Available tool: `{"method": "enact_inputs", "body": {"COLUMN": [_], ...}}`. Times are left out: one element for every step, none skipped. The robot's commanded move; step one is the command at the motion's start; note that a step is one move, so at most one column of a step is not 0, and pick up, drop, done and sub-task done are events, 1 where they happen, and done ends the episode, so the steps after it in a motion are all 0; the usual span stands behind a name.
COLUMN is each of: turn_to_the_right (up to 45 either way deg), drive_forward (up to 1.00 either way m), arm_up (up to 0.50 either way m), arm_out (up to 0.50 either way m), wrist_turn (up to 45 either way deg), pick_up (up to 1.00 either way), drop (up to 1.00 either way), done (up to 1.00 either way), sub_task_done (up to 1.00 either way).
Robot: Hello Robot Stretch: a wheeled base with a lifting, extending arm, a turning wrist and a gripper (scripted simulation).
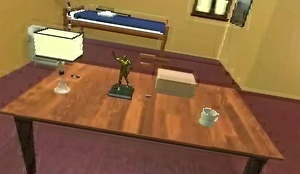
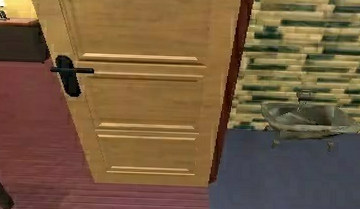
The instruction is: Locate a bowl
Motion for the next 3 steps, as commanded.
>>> {"method": "enact_inputs", "body": {"turn_to_the_right": [-45.0,-45.0,-45.0], "drive_forward": [0.0,0.0,0.0], "arm_up": [0.0,0.0,0.0], "arm_out": [0.0,0.0,0.0], "wrist_turn": [0.0,0.0,0.0], "pick_up": [0.0,0.0,0.0], "drop": [0.0,0.0,0.0], "done": [0.0,0.0,0.0], "sub_task_done": [0.0,0.0,0.0]}}
